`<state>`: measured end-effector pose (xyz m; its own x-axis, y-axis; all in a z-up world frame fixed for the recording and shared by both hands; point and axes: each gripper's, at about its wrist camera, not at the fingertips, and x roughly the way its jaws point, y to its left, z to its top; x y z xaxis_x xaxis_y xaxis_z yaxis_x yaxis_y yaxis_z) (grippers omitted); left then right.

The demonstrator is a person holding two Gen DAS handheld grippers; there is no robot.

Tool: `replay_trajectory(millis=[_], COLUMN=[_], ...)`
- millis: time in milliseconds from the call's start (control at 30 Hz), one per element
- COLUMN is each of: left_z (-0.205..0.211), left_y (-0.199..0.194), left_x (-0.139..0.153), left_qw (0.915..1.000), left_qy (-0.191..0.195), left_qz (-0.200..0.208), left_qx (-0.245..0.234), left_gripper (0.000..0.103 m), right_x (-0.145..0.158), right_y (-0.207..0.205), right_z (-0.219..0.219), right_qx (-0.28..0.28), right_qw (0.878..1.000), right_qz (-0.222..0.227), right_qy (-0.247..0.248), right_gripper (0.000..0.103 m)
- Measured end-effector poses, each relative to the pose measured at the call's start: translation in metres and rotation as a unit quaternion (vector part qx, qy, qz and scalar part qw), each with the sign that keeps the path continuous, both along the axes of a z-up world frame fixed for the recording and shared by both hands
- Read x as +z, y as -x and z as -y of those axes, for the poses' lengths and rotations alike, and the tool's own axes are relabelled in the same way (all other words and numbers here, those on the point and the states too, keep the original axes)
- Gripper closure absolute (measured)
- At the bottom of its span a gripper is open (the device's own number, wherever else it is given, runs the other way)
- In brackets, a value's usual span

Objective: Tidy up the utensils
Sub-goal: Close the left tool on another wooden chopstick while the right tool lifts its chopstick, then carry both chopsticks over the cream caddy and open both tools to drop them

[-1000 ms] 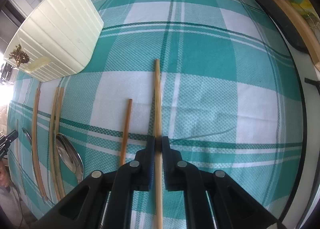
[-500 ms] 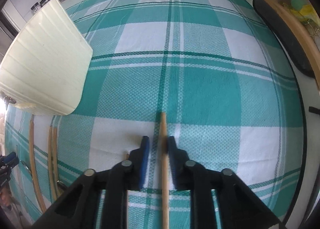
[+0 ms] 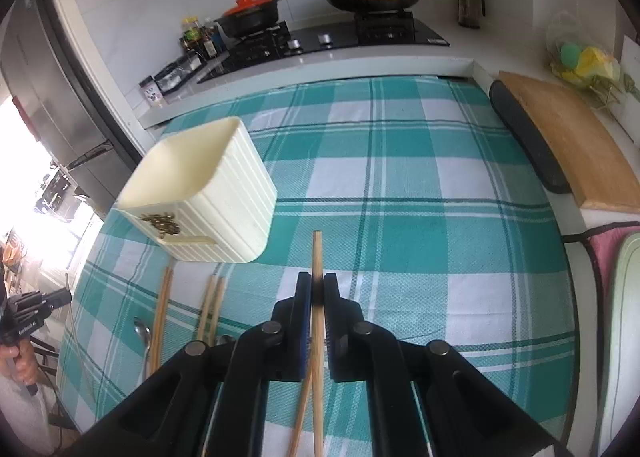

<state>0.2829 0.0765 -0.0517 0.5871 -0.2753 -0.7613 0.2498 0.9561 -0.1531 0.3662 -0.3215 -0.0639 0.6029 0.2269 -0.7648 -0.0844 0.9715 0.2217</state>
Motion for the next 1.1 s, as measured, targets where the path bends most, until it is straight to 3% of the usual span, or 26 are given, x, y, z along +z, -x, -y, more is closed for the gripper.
replay_trajectory(millis=[233,433,567,633,733,900,1033,1100], left_z=[0.006,0.023,0.043,0.053,0.065,0.081,0.090,0.091], left_y=[-0.006,-0.061,-0.096,-0.115,-0.141,-0.167,-0.178,-0.180], left_x=[0.096,0.171,0.182,0.171,0.136,0.071,0.042,0.036], left_qw=[0.9939,0.9797,0.9703,0.9719,0.9809,0.9946,0.9971,0.9968], left_qy=[0.048,0.069,0.064,0.065,0.065,0.051,0.049,0.057], left_qz=[0.098,0.188,0.230,0.222,0.177,0.083,0.043,0.026], left_qx=[-0.013,0.015,0.039,0.046,0.048,0.035,0.041,0.049], left_gripper=[0.100,0.100,0.100,0.100,0.100,0.100,0.099,0.096], right_x=[0.093,0.173,0.200,0.197,0.170,0.099,0.058,0.048], right_y=[0.043,-0.001,-0.035,-0.049,-0.070,-0.101,-0.118,-0.121], right_z=[-0.019,-0.046,-0.071,-0.082,-0.097,-0.108,-0.119,-0.125], right_qx=[0.010,0.011,0.017,0.017,0.020,0.035,0.048,0.050], right_qw=[0.993,0.981,0.975,0.973,0.976,0.994,0.998,0.998], right_qz=[0.114,0.194,0.224,0.228,0.216,0.105,0.045,0.036], right_qy=[-0.001,-0.001,0.002,0.002,0.006,-0.025,-0.024,-0.018], right_gripper=[0.097,0.097,0.097,0.097,0.097,0.097,0.096,0.093])
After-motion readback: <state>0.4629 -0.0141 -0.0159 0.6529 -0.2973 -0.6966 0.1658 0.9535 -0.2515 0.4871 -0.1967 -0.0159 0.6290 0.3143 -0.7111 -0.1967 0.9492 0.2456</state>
